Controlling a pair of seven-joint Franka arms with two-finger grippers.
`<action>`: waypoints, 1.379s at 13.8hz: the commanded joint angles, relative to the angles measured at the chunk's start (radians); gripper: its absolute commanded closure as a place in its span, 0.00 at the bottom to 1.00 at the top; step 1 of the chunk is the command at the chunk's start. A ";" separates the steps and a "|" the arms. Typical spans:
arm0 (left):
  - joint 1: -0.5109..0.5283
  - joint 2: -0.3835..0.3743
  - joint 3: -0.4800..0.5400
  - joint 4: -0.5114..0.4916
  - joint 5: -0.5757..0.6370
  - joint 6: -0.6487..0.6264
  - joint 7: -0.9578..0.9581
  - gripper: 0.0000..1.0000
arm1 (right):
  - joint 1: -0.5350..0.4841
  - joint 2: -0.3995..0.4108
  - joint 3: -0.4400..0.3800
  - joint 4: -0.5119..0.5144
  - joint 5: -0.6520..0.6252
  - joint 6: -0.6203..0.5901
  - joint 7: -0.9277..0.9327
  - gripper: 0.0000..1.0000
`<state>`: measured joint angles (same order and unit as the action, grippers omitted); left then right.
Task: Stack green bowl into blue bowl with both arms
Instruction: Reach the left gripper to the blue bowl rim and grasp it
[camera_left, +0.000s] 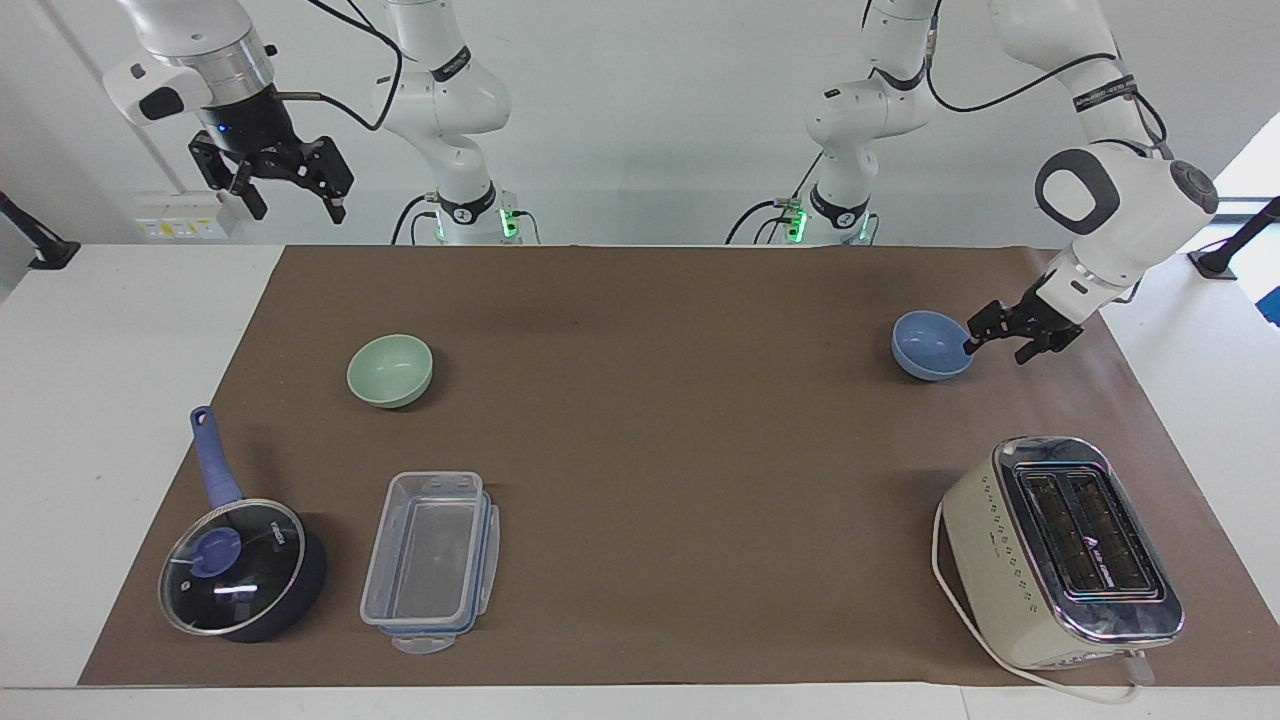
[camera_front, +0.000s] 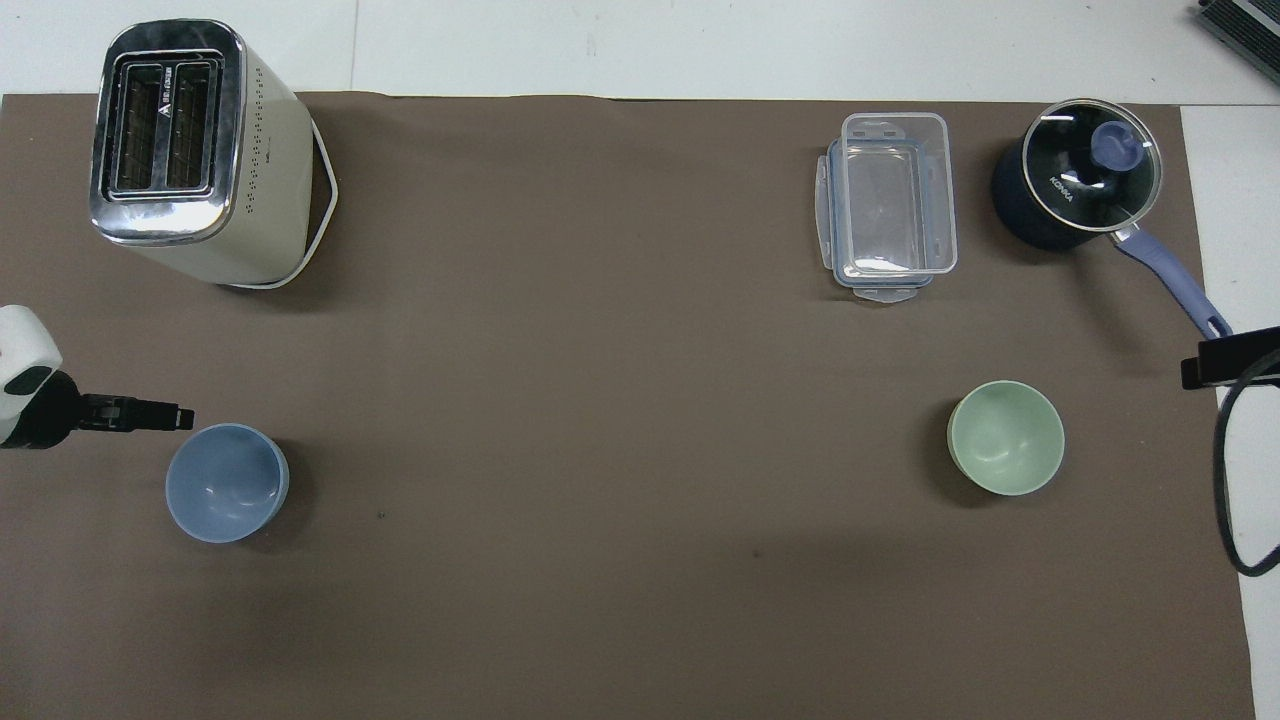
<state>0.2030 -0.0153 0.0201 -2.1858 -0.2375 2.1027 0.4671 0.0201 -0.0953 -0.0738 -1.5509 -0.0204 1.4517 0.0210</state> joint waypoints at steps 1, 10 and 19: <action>0.019 0.008 -0.005 -0.023 -0.023 0.034 0.066 0.00 | -0.009 -0.021 0.005 -0.025 0.019 0.007 0.000 0.00; 0.058 -0.063 -0.002 -0.212 -0.022 0.080 0.153 0.23 | -0.012 -0.021 0.005 -0.025 0.019 0.006 0.000 0.00; 0.067 -0.064 -0.002 -0.218 -0.022 0.044 0.159 1.00 | -0.016 -0.021 0.005 -0.025 0.019 0.006 0.000 0.00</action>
<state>0.2533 -0.0507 0.0259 -2.3774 -0.2387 2.1618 0.5974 0.0183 -0.0954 -0.0741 -1.5509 -0.0204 1.4517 0.0210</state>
